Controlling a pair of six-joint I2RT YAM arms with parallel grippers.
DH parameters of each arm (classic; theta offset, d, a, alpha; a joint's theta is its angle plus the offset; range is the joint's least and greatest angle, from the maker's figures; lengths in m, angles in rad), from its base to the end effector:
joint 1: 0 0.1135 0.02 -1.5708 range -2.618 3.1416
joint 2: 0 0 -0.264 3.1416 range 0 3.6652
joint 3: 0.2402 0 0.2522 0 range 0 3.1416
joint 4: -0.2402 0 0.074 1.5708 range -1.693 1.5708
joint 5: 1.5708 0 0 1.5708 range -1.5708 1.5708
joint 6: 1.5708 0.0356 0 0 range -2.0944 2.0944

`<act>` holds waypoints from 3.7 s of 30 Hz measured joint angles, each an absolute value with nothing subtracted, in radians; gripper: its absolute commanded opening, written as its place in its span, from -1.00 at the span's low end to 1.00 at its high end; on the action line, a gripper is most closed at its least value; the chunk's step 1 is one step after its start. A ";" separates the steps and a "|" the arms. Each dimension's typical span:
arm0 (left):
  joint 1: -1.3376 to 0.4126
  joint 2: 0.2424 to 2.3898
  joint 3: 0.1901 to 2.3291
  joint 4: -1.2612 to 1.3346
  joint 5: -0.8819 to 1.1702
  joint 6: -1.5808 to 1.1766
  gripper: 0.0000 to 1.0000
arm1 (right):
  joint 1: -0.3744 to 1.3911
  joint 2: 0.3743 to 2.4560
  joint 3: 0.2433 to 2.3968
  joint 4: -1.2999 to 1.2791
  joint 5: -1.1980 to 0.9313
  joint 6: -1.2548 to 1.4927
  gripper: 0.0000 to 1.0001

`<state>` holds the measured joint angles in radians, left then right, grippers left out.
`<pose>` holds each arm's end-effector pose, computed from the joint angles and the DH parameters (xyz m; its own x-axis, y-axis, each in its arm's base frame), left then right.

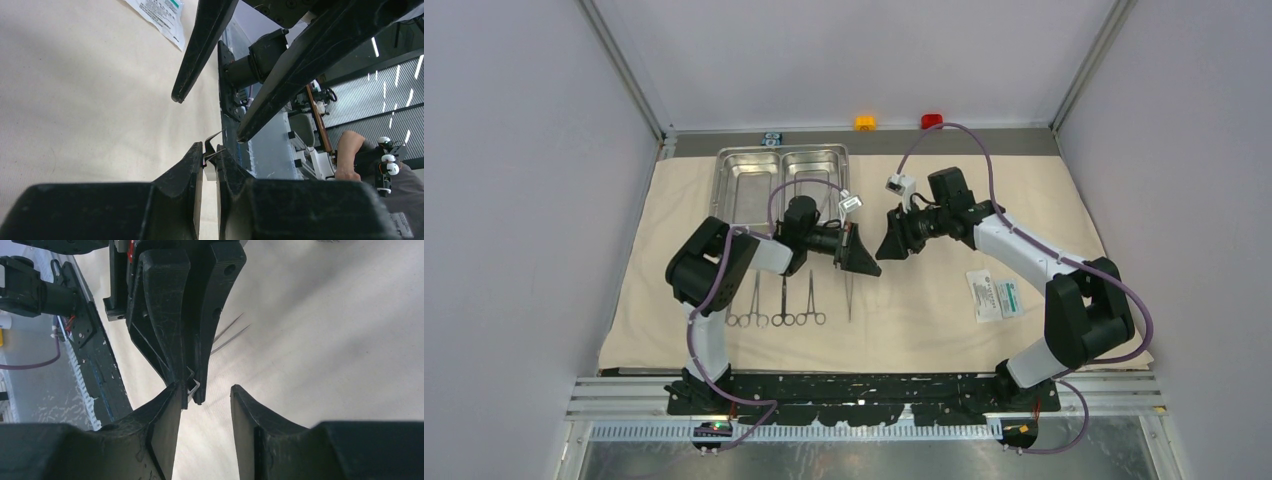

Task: Open and lay out the surgical kit
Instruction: Adjust the medical item.

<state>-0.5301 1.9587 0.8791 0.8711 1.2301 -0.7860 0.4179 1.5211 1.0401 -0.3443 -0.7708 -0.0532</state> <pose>0.3043 -0.2172 0.1524 -0.8086 0.1999 -0.5533 0.5552 -0.0517 -0.8301 0.2818 0.1523 0.2439 -0.6321 -0.3224 -0.7046 -0.7577 0.4473 0.4751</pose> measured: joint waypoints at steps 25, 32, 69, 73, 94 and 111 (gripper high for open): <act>-0.544 1.958 0.877 0.873 1.251 -0.786 -0.69 | 0.452 1.539 1.056 -0.365 -0.792 -0.104 -0.93; -0.544 1.954 0.878 0.845 1.245 -0.767 -0.40 | 0.453 1.538 1.056 -0.371 -0.730 -0.114 -0.99; -0.590 1.826 1.032 0.290 0.799 -0.217 -0.03 | 0.364 1.538 1.103 -0.336 -0.493 0.250 -0.99; -0.590 1.850 1.061 0.297 0.847 -0.196 -0.02 | 0.364 1.535 1.102 -0.316 -0.559 0.250 -0.99; -0.565 1.870 1.108 0.370 1.031 -0.209 -0.99 | 0.358 1.522 1.069 -0.270 -0.690 0.226 -0.94; -0.534 1.871 1.097 0.615 1.079 -0.449 -1.00 | 0.279 1.460 1.070 -0.248 -0.713 0.194 0.08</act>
<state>-0.5339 1.8706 1.0966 0.6147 1.0794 -0.4492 0.2790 1.4605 1.0698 -0.2481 -0.7128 0.1936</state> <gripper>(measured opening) 0.049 0.544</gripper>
